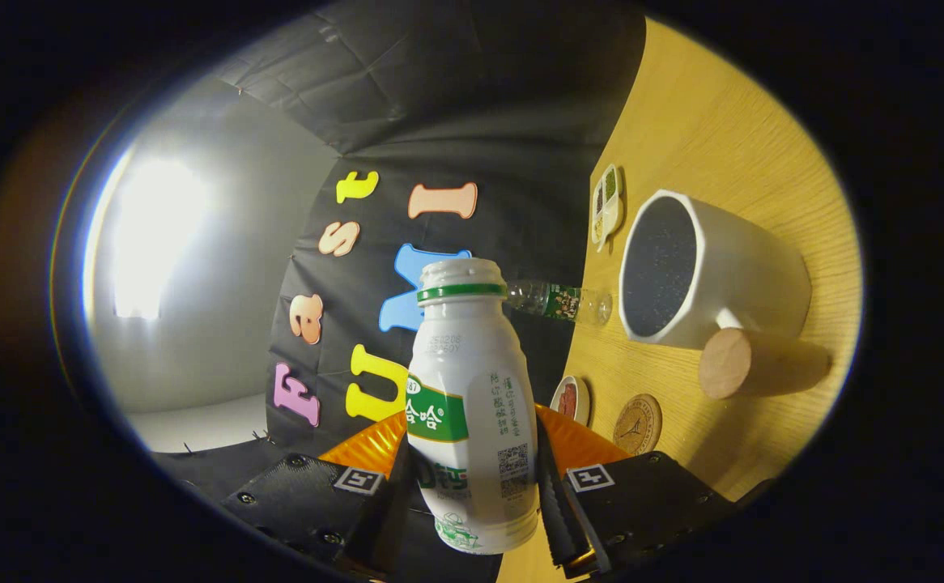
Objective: Take the bottle from table, then pour the juice into the cup, finally place the bottle on the coaster
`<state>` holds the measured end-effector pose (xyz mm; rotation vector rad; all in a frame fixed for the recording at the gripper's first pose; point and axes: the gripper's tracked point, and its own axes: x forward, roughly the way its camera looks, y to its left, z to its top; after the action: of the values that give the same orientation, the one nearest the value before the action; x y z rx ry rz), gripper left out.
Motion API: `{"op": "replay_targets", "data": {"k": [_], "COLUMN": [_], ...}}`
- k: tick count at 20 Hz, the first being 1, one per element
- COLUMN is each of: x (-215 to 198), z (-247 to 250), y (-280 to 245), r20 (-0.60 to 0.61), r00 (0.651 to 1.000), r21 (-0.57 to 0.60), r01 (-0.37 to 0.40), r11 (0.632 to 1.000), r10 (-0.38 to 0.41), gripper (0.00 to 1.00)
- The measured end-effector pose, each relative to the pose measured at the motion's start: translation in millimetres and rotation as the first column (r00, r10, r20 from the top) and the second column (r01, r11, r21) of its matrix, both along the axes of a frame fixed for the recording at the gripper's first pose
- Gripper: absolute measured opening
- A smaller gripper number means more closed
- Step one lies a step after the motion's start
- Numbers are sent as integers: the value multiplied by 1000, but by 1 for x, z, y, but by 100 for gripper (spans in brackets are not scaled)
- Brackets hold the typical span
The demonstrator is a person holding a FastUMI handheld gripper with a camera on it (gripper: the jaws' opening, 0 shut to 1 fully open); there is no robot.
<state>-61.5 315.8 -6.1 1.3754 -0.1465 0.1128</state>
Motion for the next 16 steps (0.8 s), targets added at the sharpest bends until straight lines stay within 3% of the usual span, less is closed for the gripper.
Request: {"op": "replay_targets", "data": {"k": [16], "x": [1], "z": [-4], "y": [-4], "r20": [-24], "r00": [1000], "r21": [216], "r01": [11], "r11": [976], "r10": [-6], "gripper": [67]}}
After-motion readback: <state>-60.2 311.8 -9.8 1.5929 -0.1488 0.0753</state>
